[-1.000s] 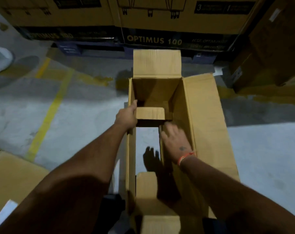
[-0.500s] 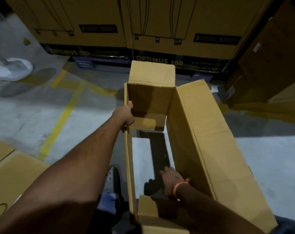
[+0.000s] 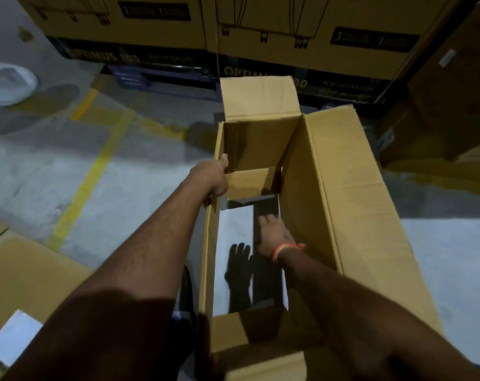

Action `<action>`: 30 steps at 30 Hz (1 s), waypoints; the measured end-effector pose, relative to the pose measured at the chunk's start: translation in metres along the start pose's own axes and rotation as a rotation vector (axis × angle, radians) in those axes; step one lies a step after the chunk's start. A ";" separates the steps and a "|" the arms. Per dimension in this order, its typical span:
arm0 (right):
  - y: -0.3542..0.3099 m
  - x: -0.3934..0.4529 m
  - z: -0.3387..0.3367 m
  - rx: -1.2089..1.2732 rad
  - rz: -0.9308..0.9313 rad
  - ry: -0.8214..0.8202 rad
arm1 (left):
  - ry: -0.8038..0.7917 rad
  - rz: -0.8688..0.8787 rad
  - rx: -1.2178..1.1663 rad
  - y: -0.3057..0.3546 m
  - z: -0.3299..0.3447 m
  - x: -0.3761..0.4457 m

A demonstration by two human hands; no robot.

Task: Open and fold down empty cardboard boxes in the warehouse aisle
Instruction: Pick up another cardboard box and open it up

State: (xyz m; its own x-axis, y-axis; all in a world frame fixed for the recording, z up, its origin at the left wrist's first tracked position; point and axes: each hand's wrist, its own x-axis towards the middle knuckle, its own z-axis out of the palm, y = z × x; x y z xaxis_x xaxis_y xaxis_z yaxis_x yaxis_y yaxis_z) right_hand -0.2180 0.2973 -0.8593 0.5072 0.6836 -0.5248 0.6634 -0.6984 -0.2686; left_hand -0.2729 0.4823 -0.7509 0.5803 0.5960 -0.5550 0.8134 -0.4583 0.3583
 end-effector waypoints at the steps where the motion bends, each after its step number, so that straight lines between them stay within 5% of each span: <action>1: -0.002 0.002 -0.014 -0.020 -0.007 0.022 | 0.000 -0.001 -0.008 0.001 -0.005 0.004; 12: 0.041 -0.080 -0.125 -0.310 0.028 0.437 | 0.097 0.030 -0.089 0.037 0.001 0.019; 18: 0.097 -0.088 -0.106 -0.097 0.195 0.376 | 0.291 0.125 0.086 0.038 0.053 0.019; 22: 0.118 -0.092 -0.096 -0.045 0.288 0.392 | 0.189 0.186 0.022 0.009 0.082 0.001; 25: 0.128 -0.108 -0.105 0.069 0.420 0.434 | 0.186 0.039 -0.088 -0.016 0.090 -0.038; 30: 0.143 -0.147 -0.109 0.690 0.573 0.385 | 0.183 -0.508 -0.721 -0.046 0.088 -0.109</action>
State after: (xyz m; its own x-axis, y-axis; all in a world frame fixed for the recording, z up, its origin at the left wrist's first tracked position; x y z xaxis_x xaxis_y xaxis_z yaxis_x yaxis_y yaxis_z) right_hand -0.1374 0.1200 -0.7323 0.8791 0.1386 -0.4561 -0.1451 -0.8335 -0.5331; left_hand -0.3769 0.3800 -0.7728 0.0910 0.7377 -0.6690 0.7660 0.3775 0.5204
